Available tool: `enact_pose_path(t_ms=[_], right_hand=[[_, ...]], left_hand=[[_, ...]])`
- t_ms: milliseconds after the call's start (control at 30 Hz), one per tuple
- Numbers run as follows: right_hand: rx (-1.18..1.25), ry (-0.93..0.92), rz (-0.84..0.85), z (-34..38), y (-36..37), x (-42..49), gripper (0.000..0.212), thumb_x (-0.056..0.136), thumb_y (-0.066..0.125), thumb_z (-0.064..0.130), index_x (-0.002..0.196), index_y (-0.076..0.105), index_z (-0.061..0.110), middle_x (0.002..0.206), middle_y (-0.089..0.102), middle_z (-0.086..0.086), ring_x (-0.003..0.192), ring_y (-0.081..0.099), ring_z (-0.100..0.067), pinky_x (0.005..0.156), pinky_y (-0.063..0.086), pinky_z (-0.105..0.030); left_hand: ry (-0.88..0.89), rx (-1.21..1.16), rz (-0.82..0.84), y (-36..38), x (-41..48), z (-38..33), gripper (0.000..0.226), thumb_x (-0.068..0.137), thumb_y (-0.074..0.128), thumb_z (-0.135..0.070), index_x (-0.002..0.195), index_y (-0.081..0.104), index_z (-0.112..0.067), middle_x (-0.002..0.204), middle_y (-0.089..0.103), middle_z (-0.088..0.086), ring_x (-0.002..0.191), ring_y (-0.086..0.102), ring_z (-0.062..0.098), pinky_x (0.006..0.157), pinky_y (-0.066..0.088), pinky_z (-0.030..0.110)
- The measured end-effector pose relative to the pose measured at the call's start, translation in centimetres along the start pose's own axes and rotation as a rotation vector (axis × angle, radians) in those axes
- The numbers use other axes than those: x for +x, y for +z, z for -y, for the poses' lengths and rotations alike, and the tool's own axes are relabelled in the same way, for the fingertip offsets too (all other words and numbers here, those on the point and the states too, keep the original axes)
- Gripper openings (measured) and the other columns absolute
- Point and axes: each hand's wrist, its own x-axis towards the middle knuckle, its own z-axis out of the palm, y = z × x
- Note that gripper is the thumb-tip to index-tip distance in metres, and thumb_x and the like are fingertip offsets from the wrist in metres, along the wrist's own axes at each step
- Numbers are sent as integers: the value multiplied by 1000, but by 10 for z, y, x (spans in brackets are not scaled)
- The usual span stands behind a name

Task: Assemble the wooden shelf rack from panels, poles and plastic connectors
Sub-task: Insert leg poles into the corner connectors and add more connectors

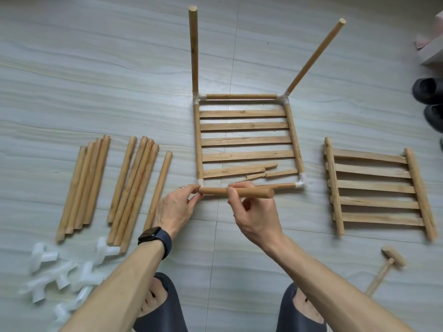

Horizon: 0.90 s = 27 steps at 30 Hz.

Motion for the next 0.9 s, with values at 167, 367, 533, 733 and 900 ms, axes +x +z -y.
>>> enact_pose_path(t_ms=[167,367,533,733,900], right_hand=[[-453,-319,230,35,11,30,32,101,46,52,91,60,25,86,68,5,76,65,-26,59,47,-36],[-469,-227,391,51,26,51,34,104,45,50,87,41,21,84,64,-8,80,59,-37,63,41,-41],[-469,-212,376,40,29,47,37,102,41,56,95,52,21,90,64,-1,84,61,-33,63,40,-38],[-601,167,479,-33,20,32,70,99,47,57,156,30,21,156,41,-6,141,39,-28,111,40,-47],[-827,236,636,-66,13,24,77,101,44,40,162,5,14,171,1,-6,155,0,-32,122,21,-52]], left_hand=[[77,99,-13,-6,3,-3,17,96,65,-36,101,73,-21,82,71,4,77,67,32,56,36,30],[36,172,62,-11,7,-3,26,99,56,-39,92,65,-16,77,65,5,78,64,34,54,31,32],[-39,41,112,-44,10,-4,16,99,56,-33,109,68,-32,98,67,-13,89,65,16,75,50,34],[-55,-440,15,-121,6,-44,45,92,46,-67,97,74,-32,91,74,-17,91,67,-2,79,50,22],[95,-426,112,-144,-1,-90,58,91,38,-75,88,79,-34,94,74,-24,99,65,-5,81,46,17]])
